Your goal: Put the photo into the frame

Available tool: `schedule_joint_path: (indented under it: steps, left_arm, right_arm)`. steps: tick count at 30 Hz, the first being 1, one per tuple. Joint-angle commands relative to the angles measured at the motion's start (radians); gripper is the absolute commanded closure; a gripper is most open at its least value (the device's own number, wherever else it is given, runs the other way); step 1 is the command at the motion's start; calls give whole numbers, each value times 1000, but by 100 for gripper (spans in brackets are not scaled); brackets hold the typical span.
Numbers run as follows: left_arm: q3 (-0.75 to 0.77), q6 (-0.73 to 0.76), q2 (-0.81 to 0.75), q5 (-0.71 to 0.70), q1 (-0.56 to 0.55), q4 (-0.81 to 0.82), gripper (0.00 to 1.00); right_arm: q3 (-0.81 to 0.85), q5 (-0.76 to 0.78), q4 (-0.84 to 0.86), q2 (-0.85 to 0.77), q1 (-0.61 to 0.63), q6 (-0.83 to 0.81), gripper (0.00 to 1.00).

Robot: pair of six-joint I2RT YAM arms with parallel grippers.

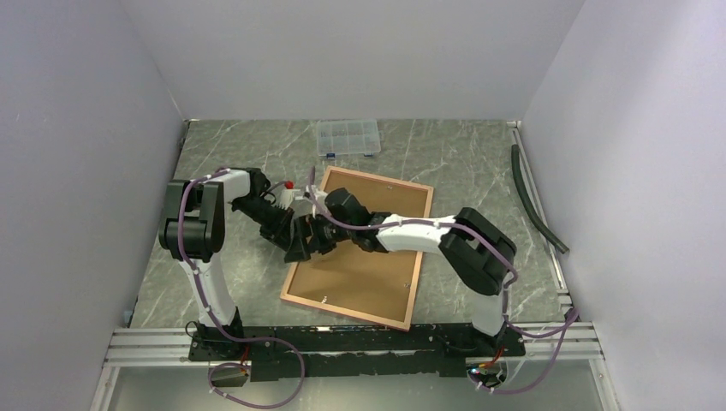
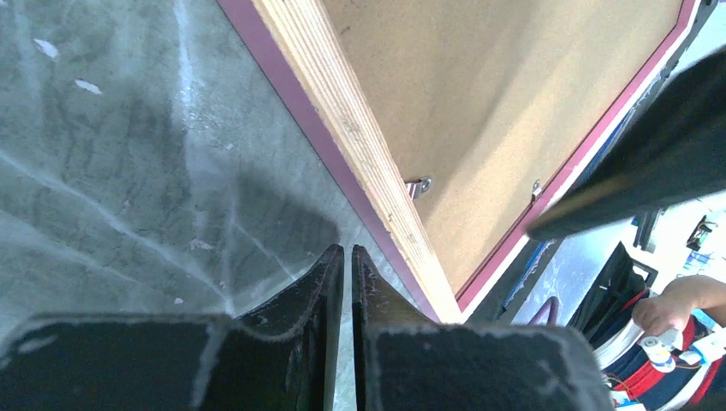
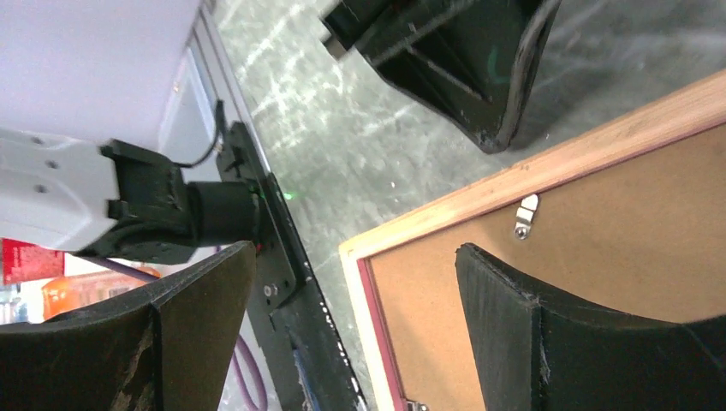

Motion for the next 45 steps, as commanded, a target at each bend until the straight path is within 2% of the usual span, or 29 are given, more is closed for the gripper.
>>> schedule_joint_path:
  steps: [1,6,23,45]
  left_arm:
    - [20,15,-41,6,5,1,86]
    - [17,-1,-32,41,4,12,86]
    - [9,-20,-10,56,-5,43,86]
    - [5,-27,-12,47,-10,54,87]
  right_arm:
    - [-2,-4,-7,-74,-52,-23,9]
    - [33,50,-82,0,-61,-72,9]
    - [103,-9,-14,169,-58,-12,12]
    - [92,-58,-14,155,-26,25,16]
